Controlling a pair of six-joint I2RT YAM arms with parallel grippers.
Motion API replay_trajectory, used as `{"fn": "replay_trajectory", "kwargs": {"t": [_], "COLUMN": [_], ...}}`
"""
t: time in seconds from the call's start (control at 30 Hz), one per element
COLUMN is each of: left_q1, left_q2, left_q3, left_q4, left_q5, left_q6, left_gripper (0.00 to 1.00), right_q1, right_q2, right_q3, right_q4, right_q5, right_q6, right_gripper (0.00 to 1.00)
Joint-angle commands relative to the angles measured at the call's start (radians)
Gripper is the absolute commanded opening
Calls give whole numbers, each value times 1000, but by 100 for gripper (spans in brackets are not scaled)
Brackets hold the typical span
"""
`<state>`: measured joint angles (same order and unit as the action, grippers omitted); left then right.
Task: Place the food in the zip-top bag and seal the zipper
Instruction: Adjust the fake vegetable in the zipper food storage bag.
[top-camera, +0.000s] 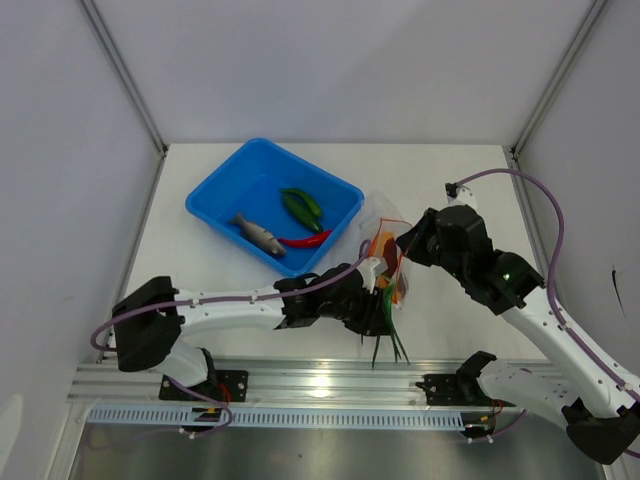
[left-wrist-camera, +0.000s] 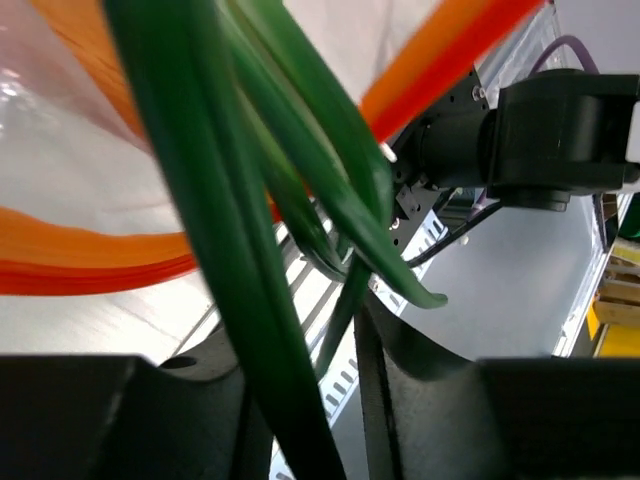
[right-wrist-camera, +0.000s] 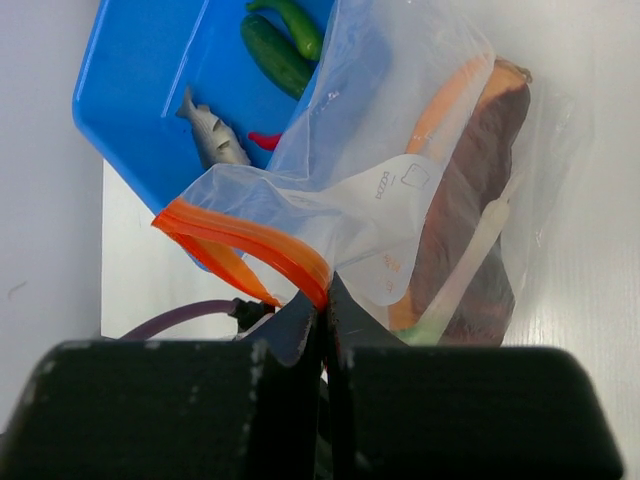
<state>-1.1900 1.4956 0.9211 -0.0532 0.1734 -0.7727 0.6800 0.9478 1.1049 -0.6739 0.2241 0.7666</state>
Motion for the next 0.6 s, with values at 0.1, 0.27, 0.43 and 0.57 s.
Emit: {"fn": "replay_trajectory", "kwargs": {"t": [0.1, 0.27, 0.43, 0.57], "left_q1": [23, 30, 35, 38], "left_q2": [26, 23, -73, -139], "left_q3": [-11, -30, -73, -71], "left_q4": [110, 144, 142, 78], "left_q5": [12, 6, -14, 66], "left_q6": [-20, -16, -4, 26], "left_gripper": [31, 9, 0, 1], "right_q1": [7, 9, 9, 9], "right_q2": [3, 5, 0, -3], "right_q3": [30, 29, 32, 4], "right_q4": [62, 59, 42, 54], "right_q5": [21, 26, 44, 46], "right_q6": [8, 7, -6, -58], "right_gripper": [0, 0, 0, 0]}}
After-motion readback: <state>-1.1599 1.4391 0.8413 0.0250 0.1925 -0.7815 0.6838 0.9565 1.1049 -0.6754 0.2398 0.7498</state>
